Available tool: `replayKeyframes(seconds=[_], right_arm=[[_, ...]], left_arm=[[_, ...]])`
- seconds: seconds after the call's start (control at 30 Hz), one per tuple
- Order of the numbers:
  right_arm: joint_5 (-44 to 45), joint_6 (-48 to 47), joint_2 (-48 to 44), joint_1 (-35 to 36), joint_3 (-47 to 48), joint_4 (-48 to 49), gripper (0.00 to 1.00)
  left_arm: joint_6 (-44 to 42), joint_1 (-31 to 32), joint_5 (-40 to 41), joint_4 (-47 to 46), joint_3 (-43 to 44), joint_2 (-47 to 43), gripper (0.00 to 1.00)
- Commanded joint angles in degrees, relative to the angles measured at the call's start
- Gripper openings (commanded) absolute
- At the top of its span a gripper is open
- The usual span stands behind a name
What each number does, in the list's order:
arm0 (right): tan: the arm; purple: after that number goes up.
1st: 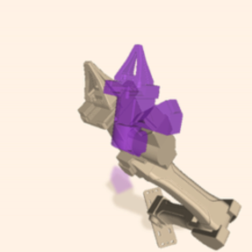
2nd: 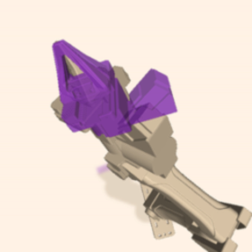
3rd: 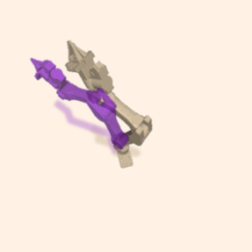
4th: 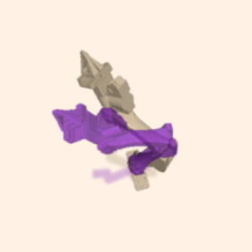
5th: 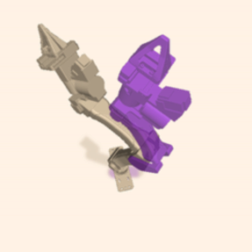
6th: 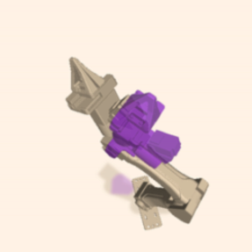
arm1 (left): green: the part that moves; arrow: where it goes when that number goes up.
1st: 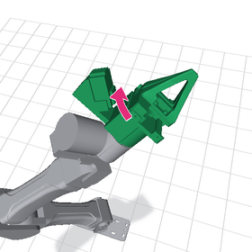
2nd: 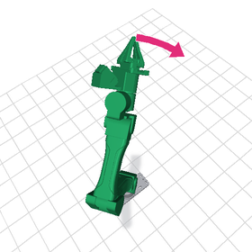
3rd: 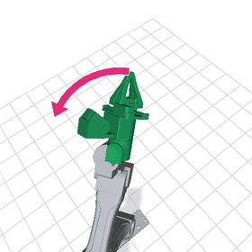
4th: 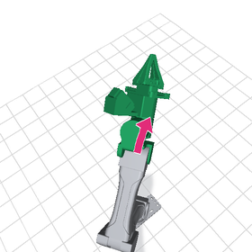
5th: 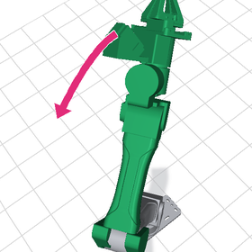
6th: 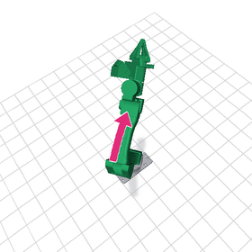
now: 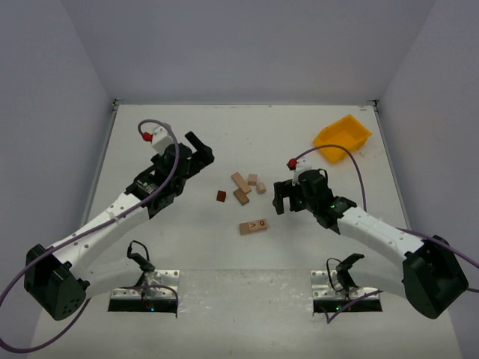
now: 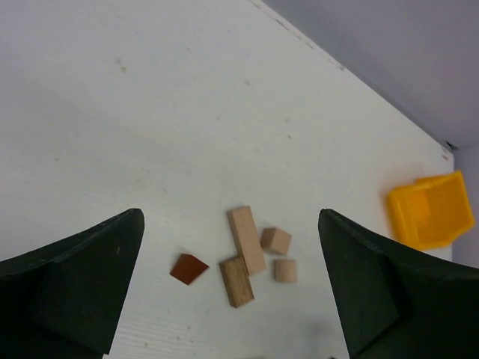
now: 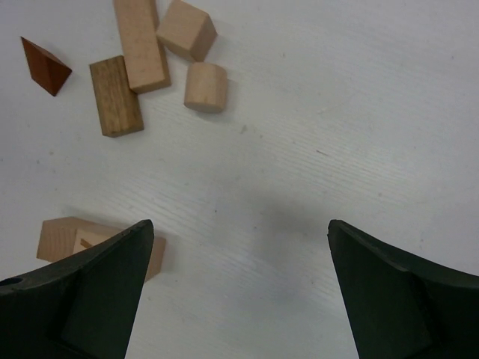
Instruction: Build the wood block tower
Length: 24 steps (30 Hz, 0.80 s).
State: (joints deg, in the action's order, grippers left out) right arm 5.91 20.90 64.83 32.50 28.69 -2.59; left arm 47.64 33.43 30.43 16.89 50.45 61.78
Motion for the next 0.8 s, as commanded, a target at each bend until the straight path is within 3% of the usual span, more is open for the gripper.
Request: replayKeyframes(seconds=[0.0, 0.17, 0.37, 0.57, 0.77], right_arm=[[-4.8, -4.8, 4.5, 2.0, 8.7, 3.0, 0.99], [-6.4, -12.3, 17.9, 6.9, 22.9, 0.0, 0.99], [-4.6, -13.7, 36.4, 10.3, 40.5, -8.5, 0.99], [-0.2, -13.1, 51.9, 10.4, 59.0, -16.4, 0.99], [3.5, -12.8, 57.8, 10.6, 63.4, -19.8, 0.96]], left_arm=[[-5.8, -3.5, 4.0, -2.5, 1.1, -0.8, 1.0], [-7.9, -8.1, 1.4, -7.2, -4.7, -2.3, 1.0], [-10.8, -19.4, -11.9, -12.0, -10.0, -1.2, 1.0], [-11.7, -21.1, -10.7, -10.7, -10.6, -0.5, 1.0], [-11.4, -21.1, -10.7, -12.4, -11.8, -1.4, 1.0]])
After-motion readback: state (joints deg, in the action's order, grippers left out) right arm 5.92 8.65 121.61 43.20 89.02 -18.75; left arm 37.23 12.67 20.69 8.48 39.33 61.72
